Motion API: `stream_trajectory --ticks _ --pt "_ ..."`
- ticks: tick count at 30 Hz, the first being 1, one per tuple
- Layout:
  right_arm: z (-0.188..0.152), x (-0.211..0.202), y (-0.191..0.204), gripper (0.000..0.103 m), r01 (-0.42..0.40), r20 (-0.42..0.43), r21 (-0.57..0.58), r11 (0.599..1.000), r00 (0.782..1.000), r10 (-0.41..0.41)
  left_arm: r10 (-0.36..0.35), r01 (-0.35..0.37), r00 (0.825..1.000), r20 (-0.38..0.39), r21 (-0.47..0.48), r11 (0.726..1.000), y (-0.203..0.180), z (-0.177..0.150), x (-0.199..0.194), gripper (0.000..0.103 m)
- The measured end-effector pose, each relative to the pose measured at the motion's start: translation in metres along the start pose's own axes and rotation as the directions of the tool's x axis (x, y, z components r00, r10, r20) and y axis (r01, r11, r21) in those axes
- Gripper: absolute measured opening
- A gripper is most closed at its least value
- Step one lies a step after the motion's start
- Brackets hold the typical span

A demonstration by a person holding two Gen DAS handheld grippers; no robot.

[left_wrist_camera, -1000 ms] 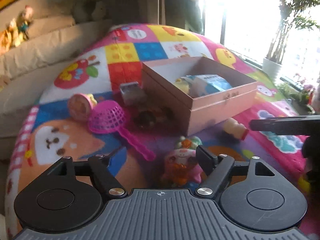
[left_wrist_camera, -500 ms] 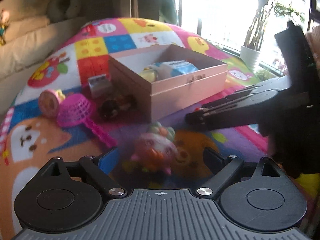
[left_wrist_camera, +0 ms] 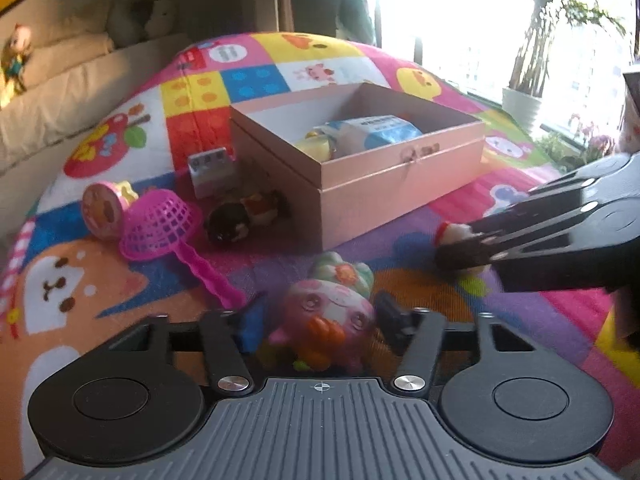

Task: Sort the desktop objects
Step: 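Lift the white bottle with right tool while left tool lifts the cat toy, then release the bottle into the pink box with right tool while left drops cat toy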

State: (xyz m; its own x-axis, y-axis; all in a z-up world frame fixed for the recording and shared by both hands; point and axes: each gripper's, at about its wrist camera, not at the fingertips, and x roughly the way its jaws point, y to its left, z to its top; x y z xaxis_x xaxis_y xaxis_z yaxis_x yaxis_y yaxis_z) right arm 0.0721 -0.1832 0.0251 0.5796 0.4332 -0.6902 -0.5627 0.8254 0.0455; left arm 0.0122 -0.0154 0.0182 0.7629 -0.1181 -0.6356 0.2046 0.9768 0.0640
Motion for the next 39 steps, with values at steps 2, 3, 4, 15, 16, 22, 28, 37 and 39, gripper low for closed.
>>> stream_trajectory --ticks 2,3,4,15,16,22,28,37,39 --pt "-0.003 -0.008 -0.002 0.025 -0.013 -0.008 0.006 1.0 1.0 0.013 0.008 -0.008 1.0 0.006 0.027 1.0 -0.003 -0.001 -0.005 0.055" --pt "-0.003 -0.015 -0.004 0.025 -0.024 -0.013 0.015 1.0 1.0 0.024 0.0 -0.001 1.0 0.007 0.026 1.0 -0.004 0.002 -0.009 0.054" --pt "-0.003 -0.024 -0.006 0.025 -0.035 -0.011 0.026 0.999 0.999 0.035 -0.024 0.024 1.0 0.012 0.014 1.0 -0.002 0.008 -0.016 0.054" --pt "0.082 -0.165 -0.042 0.025 0.044 0.451 0.057 0.997 0.89 -0.066 -0.035 0.022 0.948 0.317 0.044 0.999 0.003 0.132 -0.031 0.054" --pt "0.086 -0.162 -0.046 0.025 0.046 0.448 0.071 0.996 0.891 -0.073 -0.042 0.032 0.951 0.306 0.038 0.999 0.003 0.136 -0.018 0.056" --pt "0.094 -0.132 -0.066 0.025 0.046 0.389 0.129 0.991 0.916 -0.093 -0.076 0.088 0.977 0.199 -0.055 0.995 0.021 0.112 0.013 0.084" --pt "0.098 -0.093 -0.079 0.025 0.032 0.304 0.168 0.985 0.949 -0.083 -0.025 0.044 0.987 0.156 -0.115 0.992 0.041 0.048 -0.012 0.095" --pt "0.146 0.015 -0.076 0.025 0.055 0.156 0.22 0.974 0.984 -0.091 0.062 -0.04 0.995 0.074 -0.263 0.964 0.082 -0.016 -0.018 0.096" --pt "0.156 0.035 -0.077 0.025 0.077 0.141 0.226 0.971 0.984 -0.111 0.06 -0.037 0.996 0.071 -0.289 0.957 0.086 -0.024 -0.017 0.096"
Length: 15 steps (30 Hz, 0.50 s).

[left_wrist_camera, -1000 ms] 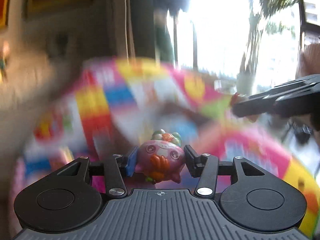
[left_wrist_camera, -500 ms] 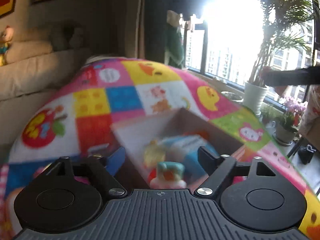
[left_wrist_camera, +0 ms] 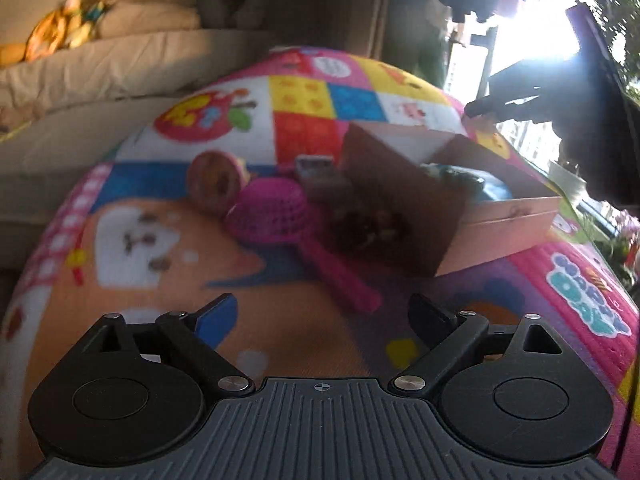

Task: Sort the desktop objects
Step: 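Release the bottle into the pink box with right tool while left drops cat toy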

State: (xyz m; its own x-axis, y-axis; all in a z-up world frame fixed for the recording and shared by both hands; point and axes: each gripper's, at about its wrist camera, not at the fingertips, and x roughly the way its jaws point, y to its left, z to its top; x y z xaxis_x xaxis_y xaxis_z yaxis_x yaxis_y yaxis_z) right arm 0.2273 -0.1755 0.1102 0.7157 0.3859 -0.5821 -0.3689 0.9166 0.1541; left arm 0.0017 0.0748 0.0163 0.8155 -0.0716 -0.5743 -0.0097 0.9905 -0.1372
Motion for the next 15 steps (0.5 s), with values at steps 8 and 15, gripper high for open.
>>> stream_trajectory --ticks 8,15 --pt "0.002 -0.004 0.02 0.029 -0.009 -0.014 -0.046 0.999 1.0 0.008 -0.027 0.028 0.999 0.021 -0.035 0.999 0.003 -0.006 -0.004 0.097" --pt "-0.045 -0.033 0.067 0.035 -0.246 -0.187 -0.215 0.945 0.96 0.207 -0.035 0.035 0.999 0.012 -0.063 0.997 0.007 -0.005 -0.003 0.098"
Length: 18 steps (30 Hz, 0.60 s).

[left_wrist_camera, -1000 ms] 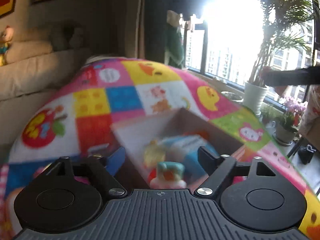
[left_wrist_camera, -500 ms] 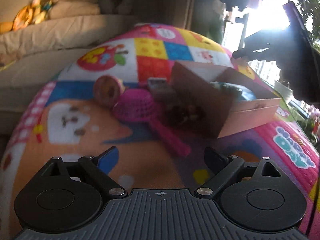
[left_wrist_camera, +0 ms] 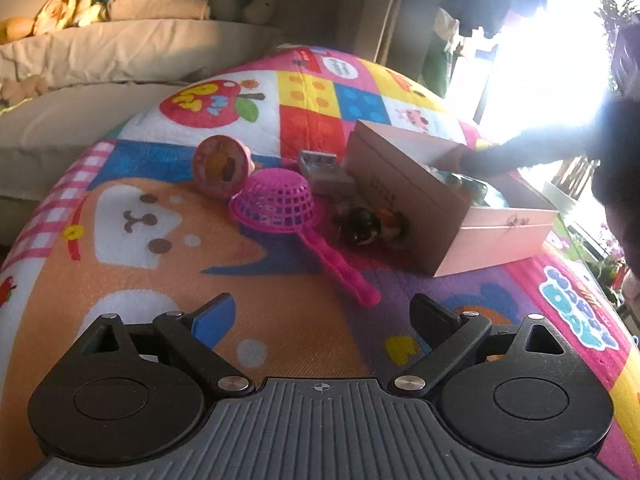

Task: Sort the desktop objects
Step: 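Release the bottle into the pink box with right tool while left drops cat toy, then grasp the red-and-black keychain doll beside the box with the right tool and lift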

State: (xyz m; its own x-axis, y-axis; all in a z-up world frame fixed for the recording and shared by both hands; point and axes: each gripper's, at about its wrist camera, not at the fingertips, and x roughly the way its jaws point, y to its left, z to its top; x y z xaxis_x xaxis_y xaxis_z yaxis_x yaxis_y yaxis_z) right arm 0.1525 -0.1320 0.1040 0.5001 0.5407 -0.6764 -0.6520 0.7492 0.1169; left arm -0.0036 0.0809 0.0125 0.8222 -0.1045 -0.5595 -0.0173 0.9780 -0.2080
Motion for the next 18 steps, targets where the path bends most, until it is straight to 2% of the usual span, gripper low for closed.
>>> stream_trajectory --ticks 2,3,4,5,6,8,9,10,12,13,14,15,16,18 --pt "-0.007 0.006 0.004 0.035 0.004 -0.027 -0.034 0.999 1.0 -0.005 -0.002 0.002 1.0 0.0 0.0 1.0 0.0 0.0 0.0 0.1" --pt "-0.009 0.009 0.002 0.039 0.015 -0.027 -0.044 0.999 0.999 -0.016 0.001 -0.001 1.0 0.0 -0.001 1.0 0.0 0.0 0.0 0.1" --pt "-0.009 0.009 0.0 0.045 0.037 -0.015 -0.045 0.998 0.999 -0.038 0.001 -0.001 1.0 -0.001 -0.001 1.0 0.0 0.0 0.0 0.1" --pt "-0.008 0.009 -0.001 0.045 0.09 0.005 -0.047 0.995 0.996 -0.09 0.001 -0.001 1.0 -0.003 -0.004 1.0 0.0 0.0 0.0 0.1" --pt "-0.006 0.01 0.0 0.045 0.185 0.025 -0.063 0.981 0.983 -0.183 0.002 -0.002 1.0 -0.005 -0.007 1.0 0.0 0.0 0.001 0.1" --pt "-0.004 0.014 0.003 0.045 0.349 0.067 -0.097 0.932 0.937 -0.344 0.0 0.0 1.0 -0.009 -0.014 1.0 0.001 0.0 0.001 0.1" --pt "-0.002 0.014 0.003 0.045 0.379 0.085 -0.101 0.92 0.925 -0.371 0.0 0.0 1.0 -0.009 -0.018 1.0 0.002 0.0 0.001 0.1" --pt "-0.001 0.012 0.002 0.045 0.365 0.089 -0.087 0.927 0.929 -0.358 0.0 0.0 1.0 -0.009 -0.02 1.0 0.003 0.0 0.001 0.1" --pt "0.003 0.005 0.007 0.044 0.291 0.105 -0.052 0.955 0.953 -0.284 0.003 -0.003 1.0 -0.011 -0.022 1.0 0.003 0.0 0.002 0.1" --pt "0.005 0.002 0.013 0.041 0.258 0.119 -0.054 0.965 0.961 -0.25 0.005 -0.006 1.0 -0.011 -0.023 1.0 0.003 0.0 0.002 0.1" --pt "0.007 0.001 0.023 0.035 0.225 0.129 -0.065 0.972 0.968 -0.215 0.011 -0.012 1.0 -0.009 -0.023 1.0 0.003 0.0 0.002 0.1" --pt "0.009 0.001 0.034 0.021 0.189 0.121 -0.079 0.979 0.976 -0.178 0.022 -0.022 1.0 -0.006 -0.024 0.999 0.002 0.0 0.001 0.1" --pt "0.011 0.004 0.045 0.012 0.15 0.103 -0.093 0.984 0.985 -0.14 0.037 -0.037 0.999 -0.002 -0.026 0.999 0.003 0.001 0.0 0.1" --pt "0.013 0.017 0.071 0.012 0.1 0.074 -0.147 0.984 0.993 -0.09 0.09 -0.09 0.996 -0.001 -0.025 0.996 0.004 0.001 -0.003 0.1"
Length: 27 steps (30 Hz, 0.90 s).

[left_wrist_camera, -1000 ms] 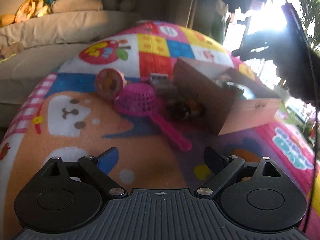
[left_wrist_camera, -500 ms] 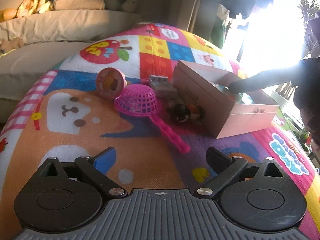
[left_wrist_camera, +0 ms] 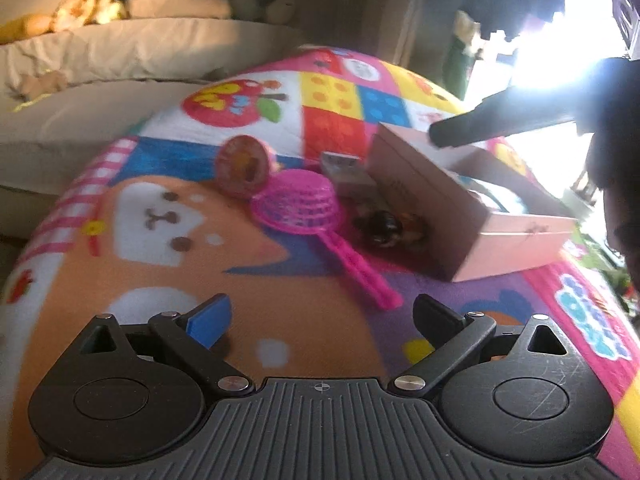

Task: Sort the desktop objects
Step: 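Grasp the red-and-black keychain doll beside the box with the right tool and lift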

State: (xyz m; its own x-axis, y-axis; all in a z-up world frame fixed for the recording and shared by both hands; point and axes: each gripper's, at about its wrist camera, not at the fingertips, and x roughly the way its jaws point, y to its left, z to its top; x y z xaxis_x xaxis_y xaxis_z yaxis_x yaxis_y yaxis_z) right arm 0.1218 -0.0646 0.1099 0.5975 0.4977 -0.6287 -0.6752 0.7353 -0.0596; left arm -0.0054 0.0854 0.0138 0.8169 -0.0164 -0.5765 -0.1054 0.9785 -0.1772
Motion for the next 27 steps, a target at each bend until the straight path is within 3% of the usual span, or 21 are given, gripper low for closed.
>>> stream_trajectory --ticks 2,10,13,18,21,24,27 --pt "-0.002 0.012 0.025 0.012 0.019 -0.003 -0.059 0.998 1.0 -0.019 0.048 -0.048 0.999 -0.007 0.013 0.999 0.002 -0.001 -0.002 0.1" --pt "-0.029 0.068 0.073 0.012 0.18 -0.005 -0.241 0.954 0.982 -0.186 0.057 -0.057 0.998 -0.01 -0.022 0.998 0.015 -0.003 -0.008 0.1" --pt "-0.036 0.065 0.069 0.012 0.14 -0.063 -0.2 0.97 0.986 -0.156 0.053 -0.053 0.999 -0.006 -0.025 0.998 0.015 -0.003 -0.009 0.1" --pt "-0.06 0.013 0.06 0.012 -0.068 -0.183 -0.114 0.991 0.982 0.046 0.05 -0.05 0.999 -0.008 -0.032 0.998 0.015 -0.003 -0.009 0.101" --pt "-0.083 -0.018 0.052 0.014 -0.035 -0.124 -0.104 0.994 0.992 0.022 0.049 -0.05 0.999 -0.012 -0.036 0.998 0.015 -0.003 -0.008 0.101" --pt "-0.097 -0.032 0.045 0.029 0.034 -0.056 -0.056 0.998 0.998 -0.037 0.054 -0.055 0.998 -0.015 -0.031 0.998 0.014 -0.003 -0.007 0.101" --pt "-0.1 -0.028 0.042 0.036 0.037 -0.039 -0.01 0.999 0.999 -0.037 0.065 -0.065 0.998 -0.017 -0.021 0.998 0.012 -0.004 -0.007 0.101"
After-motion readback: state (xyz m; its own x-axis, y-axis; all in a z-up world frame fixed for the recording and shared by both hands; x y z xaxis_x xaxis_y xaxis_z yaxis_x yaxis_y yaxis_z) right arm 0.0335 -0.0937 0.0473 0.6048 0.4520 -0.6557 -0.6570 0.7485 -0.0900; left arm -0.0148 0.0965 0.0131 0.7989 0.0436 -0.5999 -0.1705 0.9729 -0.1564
